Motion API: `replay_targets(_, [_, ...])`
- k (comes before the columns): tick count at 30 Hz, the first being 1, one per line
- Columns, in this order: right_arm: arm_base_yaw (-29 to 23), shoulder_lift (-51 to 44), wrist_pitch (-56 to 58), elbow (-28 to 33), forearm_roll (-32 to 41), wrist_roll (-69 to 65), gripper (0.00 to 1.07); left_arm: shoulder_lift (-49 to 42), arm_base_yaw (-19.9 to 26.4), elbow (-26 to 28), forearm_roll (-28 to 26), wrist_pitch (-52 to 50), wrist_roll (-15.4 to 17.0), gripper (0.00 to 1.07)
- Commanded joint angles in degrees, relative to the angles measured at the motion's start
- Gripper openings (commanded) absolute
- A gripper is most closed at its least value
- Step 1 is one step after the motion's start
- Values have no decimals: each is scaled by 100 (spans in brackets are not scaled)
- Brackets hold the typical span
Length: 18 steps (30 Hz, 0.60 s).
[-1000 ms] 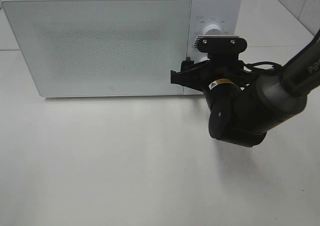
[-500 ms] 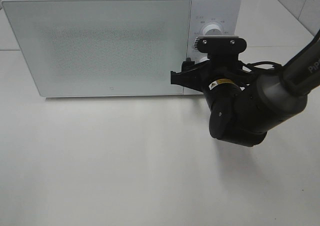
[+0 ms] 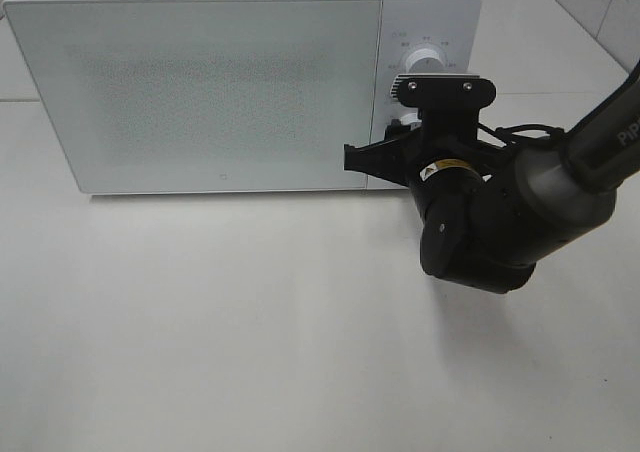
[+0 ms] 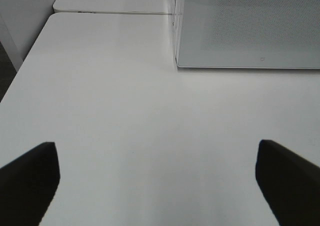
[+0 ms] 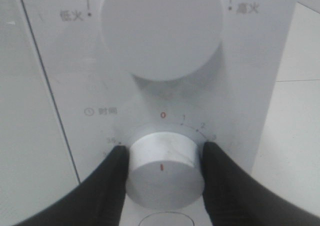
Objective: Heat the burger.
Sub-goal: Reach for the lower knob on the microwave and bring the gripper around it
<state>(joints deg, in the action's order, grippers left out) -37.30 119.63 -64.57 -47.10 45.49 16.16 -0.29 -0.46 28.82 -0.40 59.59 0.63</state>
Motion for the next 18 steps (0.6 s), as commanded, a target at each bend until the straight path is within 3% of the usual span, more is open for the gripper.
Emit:
replay_targets(1, [63, -11, -516, -115, -344, -40, 0, -126, 0, -11, -52, -17, -17, 102])
replay_targets(12, [63, -11, -997, -115, -361, -178, 0, -126, 0, -11, -52, -17, -17, 102])
replay_targets(17, [63, -11, -1192, -115, -498, -1123, 0, -126, 0, -11, -52, -17, -17, 102])
replay_targets(18, [63, -11, -1295, -115, -693, -1828, 0, -126, 0, -11, -52, -17, -17, 102])
